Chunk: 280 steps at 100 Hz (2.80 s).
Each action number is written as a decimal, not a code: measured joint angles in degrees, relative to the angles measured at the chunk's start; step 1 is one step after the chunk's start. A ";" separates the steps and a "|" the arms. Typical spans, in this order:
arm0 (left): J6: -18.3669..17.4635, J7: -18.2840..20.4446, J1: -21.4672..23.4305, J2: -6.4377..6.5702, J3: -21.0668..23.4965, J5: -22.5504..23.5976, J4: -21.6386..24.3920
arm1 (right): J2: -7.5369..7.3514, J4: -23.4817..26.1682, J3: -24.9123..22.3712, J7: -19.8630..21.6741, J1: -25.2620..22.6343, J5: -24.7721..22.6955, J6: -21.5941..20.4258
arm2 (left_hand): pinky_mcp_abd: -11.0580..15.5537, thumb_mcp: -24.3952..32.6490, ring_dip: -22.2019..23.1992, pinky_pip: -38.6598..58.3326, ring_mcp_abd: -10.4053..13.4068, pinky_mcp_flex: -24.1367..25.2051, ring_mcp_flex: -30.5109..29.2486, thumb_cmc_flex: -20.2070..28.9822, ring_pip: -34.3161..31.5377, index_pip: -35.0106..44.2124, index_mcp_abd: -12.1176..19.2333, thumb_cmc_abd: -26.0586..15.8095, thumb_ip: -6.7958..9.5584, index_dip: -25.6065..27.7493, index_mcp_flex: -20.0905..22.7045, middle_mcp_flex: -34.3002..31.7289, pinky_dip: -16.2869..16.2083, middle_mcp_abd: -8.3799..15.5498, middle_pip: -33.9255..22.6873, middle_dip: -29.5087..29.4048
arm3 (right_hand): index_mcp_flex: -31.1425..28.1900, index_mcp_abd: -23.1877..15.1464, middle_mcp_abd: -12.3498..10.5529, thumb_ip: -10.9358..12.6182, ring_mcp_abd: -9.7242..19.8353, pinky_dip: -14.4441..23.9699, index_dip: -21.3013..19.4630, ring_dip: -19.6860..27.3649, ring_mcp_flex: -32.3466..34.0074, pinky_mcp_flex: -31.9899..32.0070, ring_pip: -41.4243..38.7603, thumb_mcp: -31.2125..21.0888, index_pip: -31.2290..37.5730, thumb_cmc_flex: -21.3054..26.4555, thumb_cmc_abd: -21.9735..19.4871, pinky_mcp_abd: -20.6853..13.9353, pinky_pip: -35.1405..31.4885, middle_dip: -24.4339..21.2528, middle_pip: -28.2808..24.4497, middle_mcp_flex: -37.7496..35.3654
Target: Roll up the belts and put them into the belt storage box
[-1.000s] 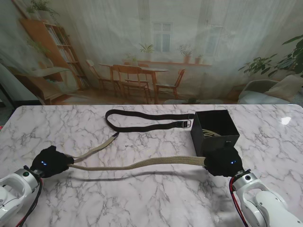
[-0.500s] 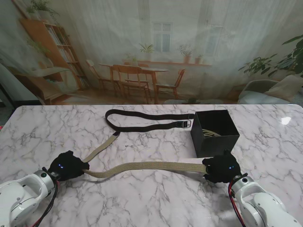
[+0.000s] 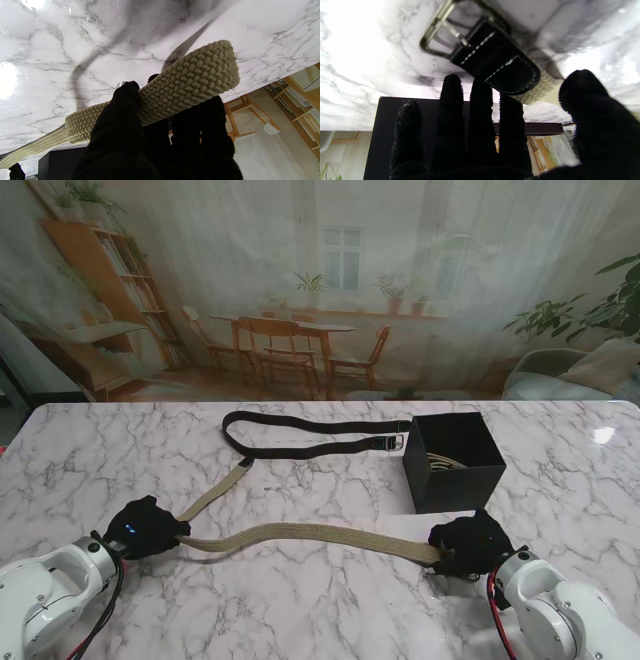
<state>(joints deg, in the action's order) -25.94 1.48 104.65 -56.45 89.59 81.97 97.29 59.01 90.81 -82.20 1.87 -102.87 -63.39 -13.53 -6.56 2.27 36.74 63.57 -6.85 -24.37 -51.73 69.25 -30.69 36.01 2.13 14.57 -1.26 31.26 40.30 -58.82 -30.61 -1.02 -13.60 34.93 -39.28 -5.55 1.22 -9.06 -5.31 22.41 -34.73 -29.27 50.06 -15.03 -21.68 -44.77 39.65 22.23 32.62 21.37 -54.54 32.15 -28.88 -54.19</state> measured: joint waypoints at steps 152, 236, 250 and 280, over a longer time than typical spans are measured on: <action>-3.96 6.75 0.95 0.02 -3.51 -3.49 1.67 | -0.88 -5.31 -1.49 -16.71 -1.67 -13.32 5.33 | -2.24 -2.95 -8.11 -18.12 -3.34 16.18 21.79 -26.55 15.37 -19.45 -2.72 -9.09 0.64 -4.08 -7.42 29.74 2.17 -5.79 6.35 -18.79 | -1.49 -18.74 -4.09 -5.53 4.56 0.84 -13.13 -1.56 12.28 -6.81 -3.90 -8.69 25.66 11.35 11.09 -0.08 -3.53 6.58 -14.04 -13.43; -2.32 7.00 5.91 0.26 4.59 1.83 1.78 | -0.82 -5.61 -1.28 -17.02 -1.55 -12.90 6.91 | -4.33 -1.79 -13.51 -28.22 -3.07 21.28 33.23 0.62 18.96 -26.00 7.13 -5.59 2.58 -6.89 -16.60 47.33 2.96 -5.01 7.73 -22.99 | -1.49 -18.78 -4.13 -5.53 4.57 0.69 -13.79 -1.56 12.26 -6.66 -3.90 -8.79 25.10 11.35 11.09 -0.08 -3.53 7.23 -13.28 -13.42; -1.30 5.44 4.94 0.39 3.59 4.32 1.32 | -0.82 -5.59 -1.21 -16.85 -1.50 -12.67 7.00 | -4.30 -2.24 -12.91 -28.03 -2.51 20.60 33.08 -2.59 18.96 -16.27 6.95 1.83 2.58 9.94 -14.91 46.11 1.97 -5.05 4.66 -21.02 | -1.49 -18.78 -4.13 -5.53 4.57 0.67 -13.79 -1.56 12.25 -6.57 -3.90 -8.82 25.10 11.35 11.08 -0.08 -3.53 7.24 -13.28 -13.42; 4.92 -4.36 6.97 0.80 5.91 11.47 -1.00 | -0.84 -4.76 -0.59 -15.82 -1.45 -12.56 5.89 | -4.26 -2.20 -11.15 -24.42 -1.89 19.22 29.48 -5.40 17.40 3.89 6.81 2.71 2.59 13.69 -5.80 37.45 1.45 -5.11 2.69 -16.95 | -1.49 -18.82 -4.13 -5.53 4.57 0.64 -14.32 -1.56 11.51 -6.42 -3.50 -9.34 24.95 11.35 11.06 -0.08 -3.53 7.24 -12.14 -13.22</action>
<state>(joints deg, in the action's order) -21.02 -2.88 111.61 -55.65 95.50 93.44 96.29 58.16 86.05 -82.79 -13.95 -104.32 -75.95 -7.64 -10.82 0.07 25.59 39.15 -8.74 -5.16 -22.25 63.84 -13.29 39.91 8.95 17.28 1.33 44.95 34.50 -21.37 -29.16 -6.13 -10.91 17.98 -40.77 -24.36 -2.92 -14.59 -0.75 23.05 -49.05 -30.83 61.57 -21.45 -25.18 -54.11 64.60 33.57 43.68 21.29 -58.07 39.39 -41.02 -67.41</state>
